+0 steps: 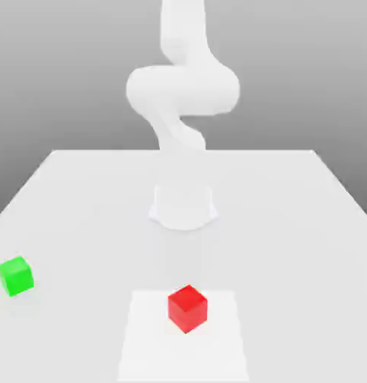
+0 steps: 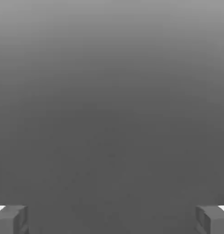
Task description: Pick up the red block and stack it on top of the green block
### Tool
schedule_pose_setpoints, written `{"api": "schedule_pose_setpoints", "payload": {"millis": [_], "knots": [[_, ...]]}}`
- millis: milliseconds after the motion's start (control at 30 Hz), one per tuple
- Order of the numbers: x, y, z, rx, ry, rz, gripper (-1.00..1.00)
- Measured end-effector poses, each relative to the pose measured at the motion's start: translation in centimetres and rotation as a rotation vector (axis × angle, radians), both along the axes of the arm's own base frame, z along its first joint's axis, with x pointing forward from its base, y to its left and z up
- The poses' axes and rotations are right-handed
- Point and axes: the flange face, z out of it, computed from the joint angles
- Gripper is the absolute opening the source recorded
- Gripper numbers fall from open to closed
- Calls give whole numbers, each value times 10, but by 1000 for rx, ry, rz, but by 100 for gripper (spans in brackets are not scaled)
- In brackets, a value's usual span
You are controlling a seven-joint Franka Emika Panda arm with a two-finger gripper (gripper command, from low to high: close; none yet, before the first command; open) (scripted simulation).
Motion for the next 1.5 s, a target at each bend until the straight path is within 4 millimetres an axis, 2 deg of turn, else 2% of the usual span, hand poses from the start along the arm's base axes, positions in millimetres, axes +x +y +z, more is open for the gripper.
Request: {"api": "schedule_pose_setpoints", "payload": {"millis": [133,200,300,400,500,600,633,767,1033,1267,1467,1500], "knots": [[43,3,-99,75,148,-144,0],[56,3,-149,110,218,-218,0],[63,2,-224,161,323,-333,0],[57,0,-299,209,429,-457,0],[38,0,-371,254,536,-585,0],[9,2,-432,293,637,-710,0],[4,2,-444,293,658,-736,0],[-2,0,-470,259,702,-772,0],[-6,0,-502,213,741,-779,0],[-7,3,-518,228,736,-770,0],[-4,3,-522,282,693,-759,0],[-4,3,-522,293,682,-758,-100]]}}
